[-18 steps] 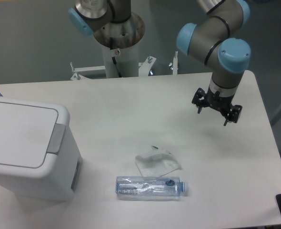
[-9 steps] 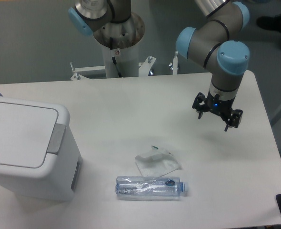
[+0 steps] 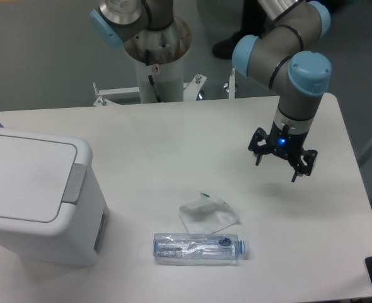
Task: Open the trash can
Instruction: 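Move the open gripper across the table to the trash can lid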
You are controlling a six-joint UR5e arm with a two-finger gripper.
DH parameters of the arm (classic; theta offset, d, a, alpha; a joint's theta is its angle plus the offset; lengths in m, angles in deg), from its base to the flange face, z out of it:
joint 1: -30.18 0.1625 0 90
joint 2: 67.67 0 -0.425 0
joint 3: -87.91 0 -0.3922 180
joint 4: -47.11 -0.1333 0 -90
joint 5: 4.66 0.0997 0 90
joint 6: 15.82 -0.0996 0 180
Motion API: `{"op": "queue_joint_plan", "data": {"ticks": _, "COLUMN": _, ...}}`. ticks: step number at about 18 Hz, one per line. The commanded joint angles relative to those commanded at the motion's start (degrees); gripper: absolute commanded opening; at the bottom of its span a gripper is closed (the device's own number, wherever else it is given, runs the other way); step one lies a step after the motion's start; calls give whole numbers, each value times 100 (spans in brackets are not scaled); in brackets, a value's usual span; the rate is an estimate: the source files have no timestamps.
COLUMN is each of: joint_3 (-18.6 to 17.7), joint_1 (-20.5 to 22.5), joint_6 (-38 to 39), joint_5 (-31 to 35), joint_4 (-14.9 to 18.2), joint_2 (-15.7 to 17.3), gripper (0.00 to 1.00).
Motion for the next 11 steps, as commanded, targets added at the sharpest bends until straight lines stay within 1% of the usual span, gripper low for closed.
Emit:
{"op": "queue_joint_plan", "data": {"ticks": 2, "joint_3": 132, "joint_1": -123, "joint_6": 422, "joint_5": -35, "joint_4": 61, "joint_2": 35, "gripper": 100}}
{"op": "queue_joint_plan", "data": {"ticks": 5, "joint_3": 212, "joint_1": -185, "joint_6": 669, "joint_5": -307, "joint_4": 219, "joint_2": 193, "gripper": 100}}
{"op": "queue_joint_plan", "data": {"ticks": 7, "joint_3": 229, "joint_1": -220, "joint_6": 766, "joint_5": -448, "joint_4": 237, "joint_2": 263, "gripper": 100}}
{"op": "queue_joint_plan", "data": {"ticks": 9, "joint_3": 282, "joint_1": -360, "joint_6": 907, "joint_5": -483, "joint_4": 237, "joint_2": 351, "gripper": 100}}
{"op": "queue_joint_plan", "data": {"ticks": 11, "joint_3": 378, "joint_1": -475, "joint_6": 1074, "joint_5": -492, "joint_4": 246, "joint_2": 352, "gripper": 100}}
